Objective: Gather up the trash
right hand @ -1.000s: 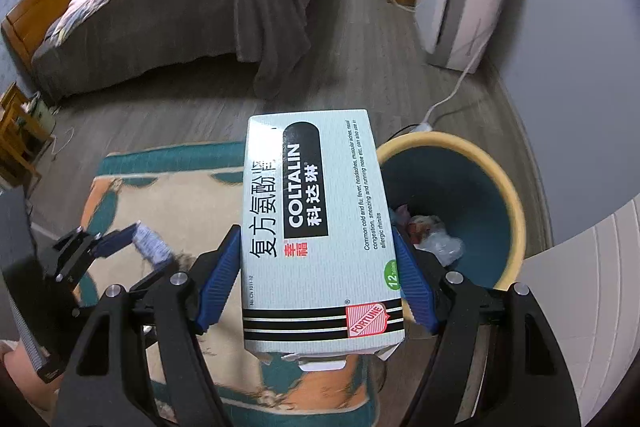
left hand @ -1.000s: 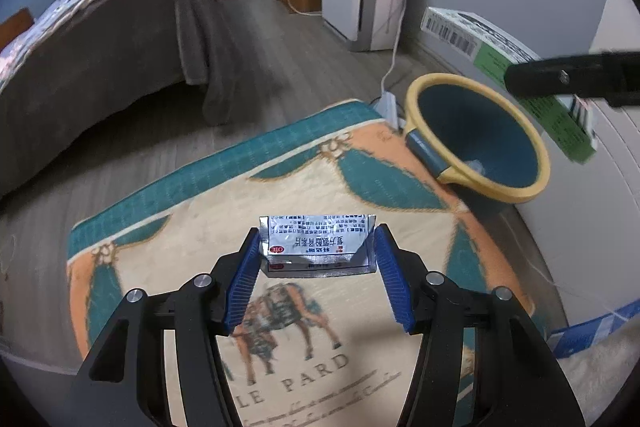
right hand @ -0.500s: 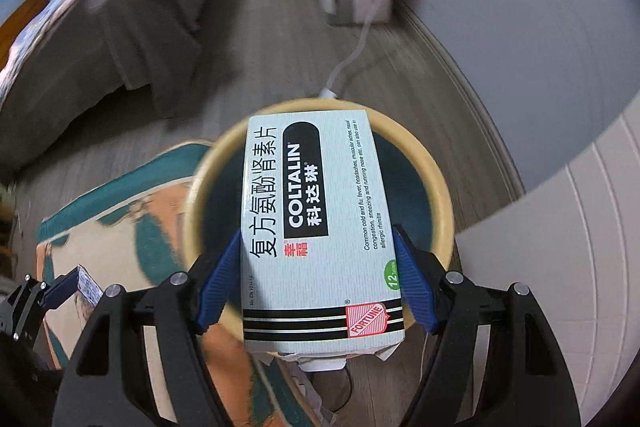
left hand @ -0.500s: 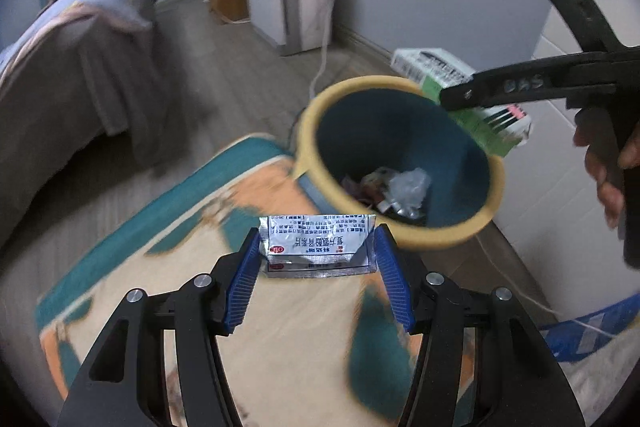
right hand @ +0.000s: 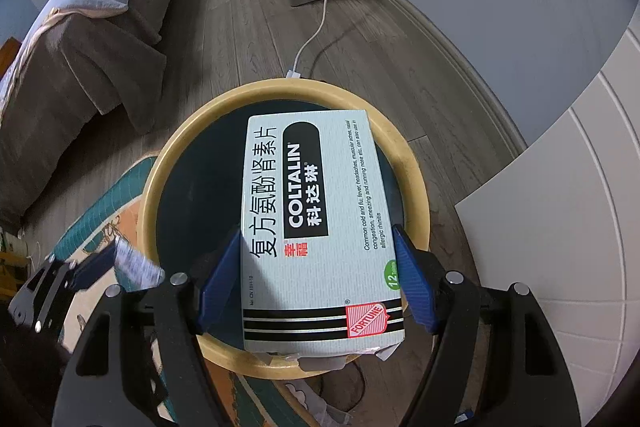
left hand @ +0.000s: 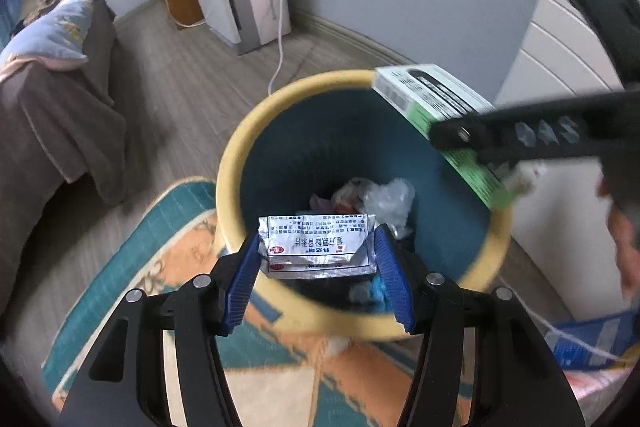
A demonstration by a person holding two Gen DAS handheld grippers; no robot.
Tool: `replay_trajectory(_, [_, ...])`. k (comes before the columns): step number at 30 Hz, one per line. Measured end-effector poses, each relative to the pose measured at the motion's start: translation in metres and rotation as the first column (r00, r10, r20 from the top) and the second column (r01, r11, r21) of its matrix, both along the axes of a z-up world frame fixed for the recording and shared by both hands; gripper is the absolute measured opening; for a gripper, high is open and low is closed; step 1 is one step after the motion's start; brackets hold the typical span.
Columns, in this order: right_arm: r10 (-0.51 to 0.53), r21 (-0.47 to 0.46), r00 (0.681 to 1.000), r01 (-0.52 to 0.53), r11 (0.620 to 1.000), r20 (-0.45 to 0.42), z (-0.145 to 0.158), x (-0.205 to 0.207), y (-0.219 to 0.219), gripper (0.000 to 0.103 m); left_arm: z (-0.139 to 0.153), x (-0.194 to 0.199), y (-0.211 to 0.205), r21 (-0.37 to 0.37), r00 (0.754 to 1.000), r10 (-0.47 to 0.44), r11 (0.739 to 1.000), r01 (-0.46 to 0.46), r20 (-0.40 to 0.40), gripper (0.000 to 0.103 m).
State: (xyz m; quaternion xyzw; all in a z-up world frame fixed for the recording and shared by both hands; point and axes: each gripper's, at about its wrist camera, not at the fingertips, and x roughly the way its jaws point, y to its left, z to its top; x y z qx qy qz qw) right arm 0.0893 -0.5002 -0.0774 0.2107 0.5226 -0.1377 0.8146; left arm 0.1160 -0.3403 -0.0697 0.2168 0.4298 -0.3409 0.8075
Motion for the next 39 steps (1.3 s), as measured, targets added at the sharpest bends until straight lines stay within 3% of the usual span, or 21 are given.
replay_trajectory(4, [0.004,0.013,1.0,-0.004,1.0,-0.004,-0.001,-0.001,0.001,0.072,-0.001,0.012,0.001,-0.008,0.999,0.043,0.999,-0.043,0.012,0.073])
replay_trajectory(13, [0.074,-0.048,0.994,-0.078,0.996,-0.085,-0.026,0.028,0.026,0.072,-0.003,0.019,0.034,-0.009,0.996,0.089,0.996,-0.088,0.024,0.074])
replay_trajectory(16, [0.065,-0.022,0.997,-0.066,0.998,-0.043,-0.03,0.033,0.025,0.072,-0.003,0.02,0.042,-0.008,0.996,0.087,0.996,-0.087,0.033,0.074])
replay_trajectory(20, [0.059,-0.029,0.998,-0.059,0.998,0.0,-0.033,0.036,0.027,0.088,-0.003,0.02,0.046,-0.022,0.995,0.088,0.996,-0.087,0.037,0.076])
replay_trajectory(23, [0.068,-0.031,0.995,-0.071,0.997,-0.069,-0.046,0.035,0.028,0.088,-0.005,0.02,0.048,-0.024,0.996,0.086,0.996,-0.085,0.028,0.076])
replay_trajectory(27, [0.064,-0.044,0.995,-0.068,0.997,-0.081,-0.045,0.03,0.023,0.088,-0.006,0.018,0.046,-0.028,0.996,0.084,0.996,-0.083,0.026,0.076])
replay_trajectory(34, [0.073,-0.069,0.997,-0.075,0.995,-0.027,-0.012,0.005,0.016,0.088,0.009,0.004,0.056,-0.039,0.994,0.108,0.993,-0.107,0.025,0.077])
replay_trajectory(36, [0.069,-0.067,0.998,-0.069,0.995,-0.01,0.006,-0.007,0.015,0.089,0.026,-0.004,0.062,-0.068,0.993,0.112,0.992,-0.109,0.046,0.084])
replay_trajectory(37, [0.064,-0.066,0.998,-0.064,0.996,0.002,0.015,-0.014,0.014,0.091,0.036,-0.009,0.066,-0.088,0.992,0.115,0.99,-0.11,0.059,0.095])
replay_trajectory(39, [0.053,-0.078,0.998,-0.05,0.996,0.034,0.034,-0.03,0.017,0.097,0.052,-0.02,0.073,-0.121,0.988,0.129,0.985,-0.119,0.079,0.097])
